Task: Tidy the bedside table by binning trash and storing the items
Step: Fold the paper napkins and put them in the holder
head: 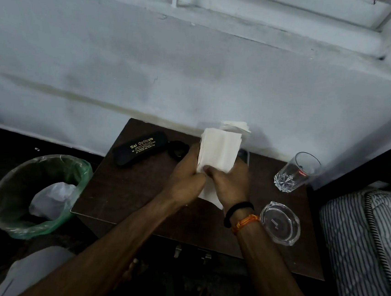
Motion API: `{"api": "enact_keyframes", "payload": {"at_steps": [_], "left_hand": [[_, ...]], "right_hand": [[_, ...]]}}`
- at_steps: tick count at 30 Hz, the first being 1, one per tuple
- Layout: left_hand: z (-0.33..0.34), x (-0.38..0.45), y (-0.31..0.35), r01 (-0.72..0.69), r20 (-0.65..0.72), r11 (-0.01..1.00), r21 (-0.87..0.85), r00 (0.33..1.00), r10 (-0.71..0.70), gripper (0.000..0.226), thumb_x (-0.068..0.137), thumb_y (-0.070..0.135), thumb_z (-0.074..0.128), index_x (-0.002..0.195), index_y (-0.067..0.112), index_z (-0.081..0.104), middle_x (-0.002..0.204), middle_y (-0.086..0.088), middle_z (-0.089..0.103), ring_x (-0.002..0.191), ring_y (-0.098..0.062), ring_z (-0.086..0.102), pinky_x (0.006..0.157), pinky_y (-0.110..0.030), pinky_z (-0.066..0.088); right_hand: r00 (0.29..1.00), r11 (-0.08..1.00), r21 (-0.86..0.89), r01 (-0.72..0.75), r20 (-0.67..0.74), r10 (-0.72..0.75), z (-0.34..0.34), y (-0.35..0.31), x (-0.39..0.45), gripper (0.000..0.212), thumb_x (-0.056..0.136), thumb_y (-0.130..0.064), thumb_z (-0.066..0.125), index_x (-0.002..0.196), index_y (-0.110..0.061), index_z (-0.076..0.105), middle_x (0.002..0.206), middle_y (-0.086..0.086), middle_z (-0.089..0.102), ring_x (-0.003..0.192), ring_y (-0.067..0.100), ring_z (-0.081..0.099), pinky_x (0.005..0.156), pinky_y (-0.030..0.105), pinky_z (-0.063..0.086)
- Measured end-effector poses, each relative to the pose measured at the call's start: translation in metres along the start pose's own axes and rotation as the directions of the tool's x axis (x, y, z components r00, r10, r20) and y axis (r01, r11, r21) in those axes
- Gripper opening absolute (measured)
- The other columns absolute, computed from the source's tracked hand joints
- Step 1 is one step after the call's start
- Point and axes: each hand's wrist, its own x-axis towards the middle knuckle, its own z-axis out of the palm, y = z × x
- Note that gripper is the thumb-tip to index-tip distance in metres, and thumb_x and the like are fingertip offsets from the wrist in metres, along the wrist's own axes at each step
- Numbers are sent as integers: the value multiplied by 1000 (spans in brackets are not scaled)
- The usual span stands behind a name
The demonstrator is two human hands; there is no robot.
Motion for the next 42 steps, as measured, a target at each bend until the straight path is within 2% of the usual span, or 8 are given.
{"api": "enact_keyframes", "payload": {"at_steps": [5, 8, 15, 18, 22, 27, 31, 42], "left_hand": [[0, 2, -1, -87, -1, 996, 26, 996, 87, 79, 68, -2, 42, 142, 24, 40, 133, -2, 52, 126, -14, 51, 104, -36, 49], [3, 3, -2, -98, -24, 992, 73, 995, 100, 69, 83, 0, 48, 147, 20, 36, 137, -5, 46, 130, -20, 45, 108, -46, 45], [9, 9, 2, -14, -93, 1000, -16, 996, 12, 53, 100, 48, 44, 150, 38, 29, 148, 4, 38, 139, -11, 36, 117, -43, 34], [12, 12, 0, -11, -103, 998, -69, 995, 4, 52, 97, 59, 38, 146, 45, 33, 145, 7, 42, 138, -7, 37, 117, -44, 35], [19, 9, -3, -26, -40, 990, -135, 999, 21, 57, 92, 72, 32, 143, 47, 38, 147, 12, 44, 141, -5, 36, 120, -45, 30], [18, 4, 8, 55, 134, 933, -357, 991, -7, 53, 78, 82, 48, 127, 60, 53, 137, 36, 51, 132, 16, 40, 114, -27, 30], [11, 6, 11, 90, 111, 918, -385, 992, -51, 71, 79, 73, 58, 141, 42, 46, 130, 27, 59, 122, 11, 51, 111, -28, 36], [-22, 12, 13, 300, 247, 746, -595, 951, -186, 44, 85, 15, 63, 129, 12, 62, 115, -15, 71, 101, -29, 70, 83, -42, 58]], "right_hand": [[982, 894, 414, -174, 146, 123, 14, -14, -8, 31, 95, -26, 61, 125, -21, 61, 121, 9, 69, 114, 28, 65, 100, 49, 52], [962, 760, 602, -244, 249, 112, 20, -20, -9, 58, 90, -49, 57, 135, -13, 55, 134, 19, 60, 126, 35, 58, 110, 53, 43], [932, 656, 682, -325, 348, 100, 23, -23, -15, 59, 97, -63, 34, 115, -25, 75, 106, -3, 75, 112, 14, 68, 98, 30, 53], [955, 829, 503, -243, 272, 115, 22, -29, -20, 72, 92, -67, 30, 141, -18, 52, 98, -20, 62, 105, 5, 63, 92, 25, 47], [964, 856, 475, -204, 248, 92, 27, -24, -19, 69, 102, -57, 27, 152, -10, 34, 113, -14, 52, 119, 12, 47, 117, 42, 33], [959, 743, 632, -221, 278, 48, 26, -22, -18, 54, 89, -68, 34, 128, -38, 55, 107, -25, 68, 113, -7, 60, 96, 15, 43], [973, 715, 677, -174, 229, 21, 26, -21, -17, 40, 95, -63, 30, 112, -37, 56, 91, -34, 71, 90, -21, 63, 71, 2, 49], [983, 838, 545, -36, 170, -68, 20, -19, -7, 33, 94, -52, 51, 108, -31, 71, 116, -1, 73, 111, 19, 68, 94, 43, 56]]}}
